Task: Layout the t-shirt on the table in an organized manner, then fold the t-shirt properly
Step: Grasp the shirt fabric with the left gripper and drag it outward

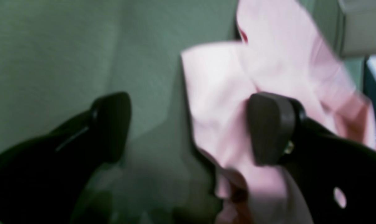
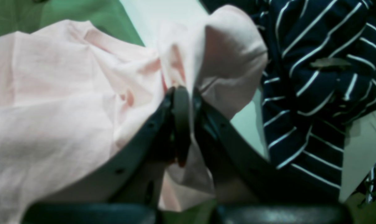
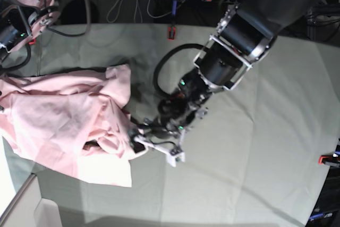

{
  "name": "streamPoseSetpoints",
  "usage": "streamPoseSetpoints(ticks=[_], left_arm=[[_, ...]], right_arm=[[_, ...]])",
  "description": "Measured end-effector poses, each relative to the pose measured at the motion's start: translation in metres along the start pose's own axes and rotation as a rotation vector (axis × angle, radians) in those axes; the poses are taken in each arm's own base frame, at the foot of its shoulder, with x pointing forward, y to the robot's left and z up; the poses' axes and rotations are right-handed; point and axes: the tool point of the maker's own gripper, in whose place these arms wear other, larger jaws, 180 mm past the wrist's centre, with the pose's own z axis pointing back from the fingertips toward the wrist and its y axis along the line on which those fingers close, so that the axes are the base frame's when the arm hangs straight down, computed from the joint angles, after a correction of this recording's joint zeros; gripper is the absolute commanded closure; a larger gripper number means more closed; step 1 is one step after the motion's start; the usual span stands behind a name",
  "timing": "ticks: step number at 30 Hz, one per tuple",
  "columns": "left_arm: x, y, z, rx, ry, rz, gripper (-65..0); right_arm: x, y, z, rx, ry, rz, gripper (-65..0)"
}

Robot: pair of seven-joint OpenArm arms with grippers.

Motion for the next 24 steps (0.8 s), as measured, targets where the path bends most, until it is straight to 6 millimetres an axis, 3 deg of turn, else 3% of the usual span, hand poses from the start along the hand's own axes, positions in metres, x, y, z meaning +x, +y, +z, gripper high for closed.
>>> streamPoseSetpoints(ticks=[7, 9, 11, 16, 21, 24], left_arm=[[0.002, -0.011, -0.001, -0.023, 0.001, 0.005, -56.7], [0.000, -0.010, -0.001, -0.022, 0.005, -0.002, -51.6], [-0.005, -0.012, -0.001, -0.032, 0.015, -0.020, -41.9], [-0.013, -0.037, 0.001, -0.154, 0.034, -0.034, -2.3], [-0.012, -0.032, 0.001, -0.145, 0.031, -0.036, 0.0], [-0.007, -0.057, 0.009, -0.211, 0.008, -0.036, -0.2]], right_arm=[[-0.011, -0.005, 0.002, -0.005, 0.022, 0.016, 0.0], [-0.010, -0.004, 0.002, -0.004, 0.019, 0.014, 0.0], [-0.010, -0.004, 0.002, -0.004, 0.019, 0.014, 0.0], [-0.011, -0.004, 0.002, -0.004, 0.022, 0.016, 0.0], [-0.024, -0.009, 0.006, -0.010, 0.045, 0.034, 0.0], [-0.022, -0.008, 0.005, -0.009, 0.041, 0.031, 0.0]])
